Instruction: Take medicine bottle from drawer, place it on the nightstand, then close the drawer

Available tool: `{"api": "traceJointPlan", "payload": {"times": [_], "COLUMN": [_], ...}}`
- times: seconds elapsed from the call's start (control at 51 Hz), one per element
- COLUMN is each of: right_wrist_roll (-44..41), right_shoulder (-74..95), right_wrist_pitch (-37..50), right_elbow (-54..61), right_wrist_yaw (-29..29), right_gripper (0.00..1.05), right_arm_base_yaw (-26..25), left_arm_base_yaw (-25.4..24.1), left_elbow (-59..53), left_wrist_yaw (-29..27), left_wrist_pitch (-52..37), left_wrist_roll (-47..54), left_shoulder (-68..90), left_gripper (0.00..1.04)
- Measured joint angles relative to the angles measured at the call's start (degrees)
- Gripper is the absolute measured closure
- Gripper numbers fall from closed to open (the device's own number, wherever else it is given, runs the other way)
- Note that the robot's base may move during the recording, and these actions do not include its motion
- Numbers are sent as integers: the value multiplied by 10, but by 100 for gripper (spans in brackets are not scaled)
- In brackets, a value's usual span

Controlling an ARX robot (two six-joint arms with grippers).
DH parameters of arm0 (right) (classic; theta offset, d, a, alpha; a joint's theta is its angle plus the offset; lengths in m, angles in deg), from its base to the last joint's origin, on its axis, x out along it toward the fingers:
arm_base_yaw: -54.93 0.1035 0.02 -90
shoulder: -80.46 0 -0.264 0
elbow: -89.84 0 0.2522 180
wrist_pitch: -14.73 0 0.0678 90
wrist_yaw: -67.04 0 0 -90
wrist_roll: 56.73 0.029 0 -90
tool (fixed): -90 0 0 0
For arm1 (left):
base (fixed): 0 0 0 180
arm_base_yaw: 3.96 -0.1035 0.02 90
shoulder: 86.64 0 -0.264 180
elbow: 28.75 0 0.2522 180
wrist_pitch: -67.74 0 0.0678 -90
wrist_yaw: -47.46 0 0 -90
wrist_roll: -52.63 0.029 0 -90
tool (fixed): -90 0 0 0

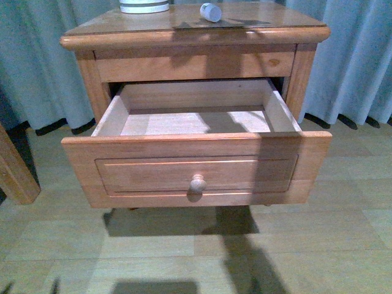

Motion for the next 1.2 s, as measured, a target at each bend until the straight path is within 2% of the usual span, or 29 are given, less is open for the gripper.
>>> {"api": "traceJointPlan", "payload": {"times": [0.137,0.333,0.412,0.51,0.569,0.647,0.922,1.196], "right_wrist_roll": [31,66,78,88,91,93,85,6], "right_shoulder": [-97,-204,-222,-217,-200,-167,-47,96], "right_wrist_pitch": [17,68,105,158,214,261,343,374], "right_elbow": [146,366,463,559,619,658,653,522], "right_wrist_yaw": [-16,-23,-13,9,29,48,80,81], "right_gripper": [9,40,55,72,86,102,101,101], "right_arm_base_yaw": [6,25,37,53,64,76,72,28], "left_arm_base_yaw": [0,0,0,0,0,0,0,0], "left_elbow": [0,0,0,0,0,0,0,0], "left_wrist_yaw": [0,0,0,0,0,0,0,0], "left_wrist_pitch": [0,0,0,0,0,0,0,0], "left_wrist_roll": [0,0,0,0,0,0,0,0], "left_shoulder": [0,0,0,0,0,0,0,0], "left_gripper": [6,6,6,6,6,6,6,6]}}
